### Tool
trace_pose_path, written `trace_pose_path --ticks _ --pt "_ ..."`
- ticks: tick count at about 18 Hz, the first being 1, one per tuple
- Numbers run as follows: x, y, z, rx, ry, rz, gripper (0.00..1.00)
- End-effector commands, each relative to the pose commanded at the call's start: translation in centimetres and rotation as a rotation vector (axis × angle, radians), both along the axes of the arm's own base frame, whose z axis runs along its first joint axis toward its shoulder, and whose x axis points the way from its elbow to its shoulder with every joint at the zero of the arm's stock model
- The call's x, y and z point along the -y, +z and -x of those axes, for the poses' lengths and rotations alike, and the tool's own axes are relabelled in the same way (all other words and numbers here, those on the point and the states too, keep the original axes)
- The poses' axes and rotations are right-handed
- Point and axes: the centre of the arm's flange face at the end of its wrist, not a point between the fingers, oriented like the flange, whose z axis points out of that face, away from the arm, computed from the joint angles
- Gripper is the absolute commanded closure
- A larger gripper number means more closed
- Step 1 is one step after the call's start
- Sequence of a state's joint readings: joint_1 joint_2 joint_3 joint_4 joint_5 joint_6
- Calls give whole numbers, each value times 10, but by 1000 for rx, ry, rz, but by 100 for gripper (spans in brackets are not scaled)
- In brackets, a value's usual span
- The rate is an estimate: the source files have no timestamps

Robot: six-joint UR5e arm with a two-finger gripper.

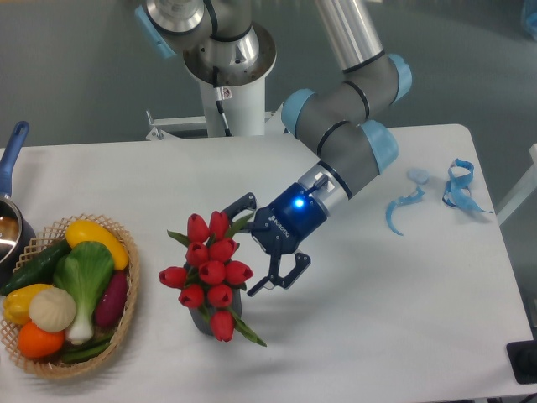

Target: Insert the flowers into the vase

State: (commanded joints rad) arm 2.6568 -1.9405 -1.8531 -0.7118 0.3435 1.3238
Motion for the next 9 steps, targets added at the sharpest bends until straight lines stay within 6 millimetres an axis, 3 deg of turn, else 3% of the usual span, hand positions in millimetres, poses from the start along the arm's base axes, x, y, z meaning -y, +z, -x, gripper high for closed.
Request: trace_pose_path --ticks 2,6,9 --pt "9 18 4 -85 29 52 0" --pt "29 42 -7 -234 75 173 0" --pt "63 64 10 -438 182 384 0"
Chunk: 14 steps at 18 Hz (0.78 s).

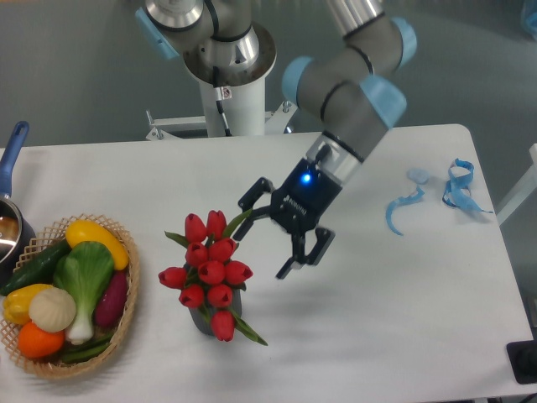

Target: Insert the flowers into the vase

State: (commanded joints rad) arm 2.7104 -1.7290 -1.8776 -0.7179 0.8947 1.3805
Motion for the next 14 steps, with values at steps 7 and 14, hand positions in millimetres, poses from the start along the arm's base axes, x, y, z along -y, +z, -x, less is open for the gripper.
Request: trace_pose_path --ticks 7,14 --pt "73 80 54 -240 205 130 0" --pt "166 107 79 -413 37 362 0"
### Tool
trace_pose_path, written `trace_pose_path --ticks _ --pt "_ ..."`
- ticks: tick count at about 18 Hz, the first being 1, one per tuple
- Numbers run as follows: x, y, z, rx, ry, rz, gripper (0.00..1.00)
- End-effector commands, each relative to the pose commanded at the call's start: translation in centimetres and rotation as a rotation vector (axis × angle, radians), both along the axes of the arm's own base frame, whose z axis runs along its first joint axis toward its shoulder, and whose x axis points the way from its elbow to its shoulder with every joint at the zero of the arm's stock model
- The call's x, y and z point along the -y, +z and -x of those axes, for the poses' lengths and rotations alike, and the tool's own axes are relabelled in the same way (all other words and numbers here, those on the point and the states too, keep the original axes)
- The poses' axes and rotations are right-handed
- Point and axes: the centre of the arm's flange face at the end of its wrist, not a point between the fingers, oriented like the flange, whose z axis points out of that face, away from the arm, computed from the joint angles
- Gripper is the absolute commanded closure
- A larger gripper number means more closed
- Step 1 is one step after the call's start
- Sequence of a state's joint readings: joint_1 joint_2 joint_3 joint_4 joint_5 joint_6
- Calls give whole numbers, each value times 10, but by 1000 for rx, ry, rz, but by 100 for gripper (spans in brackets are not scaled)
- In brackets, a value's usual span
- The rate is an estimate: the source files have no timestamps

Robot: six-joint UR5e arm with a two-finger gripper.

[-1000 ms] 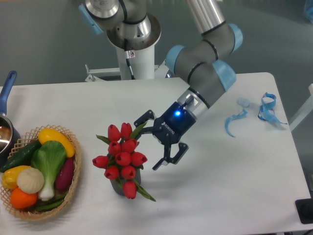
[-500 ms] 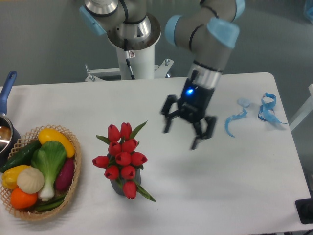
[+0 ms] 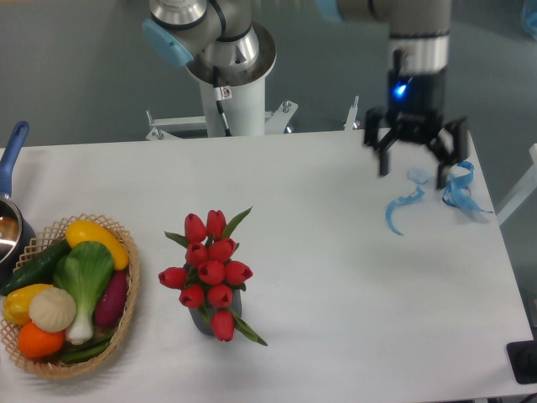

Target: Insert the flowers into the vase

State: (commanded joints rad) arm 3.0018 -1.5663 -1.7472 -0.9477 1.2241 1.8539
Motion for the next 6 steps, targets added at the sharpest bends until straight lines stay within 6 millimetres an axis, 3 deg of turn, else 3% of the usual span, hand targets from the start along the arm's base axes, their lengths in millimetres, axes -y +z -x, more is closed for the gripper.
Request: trace_pose_path --ticks 6 --pt "45 -5 1 5 -42 52 0"
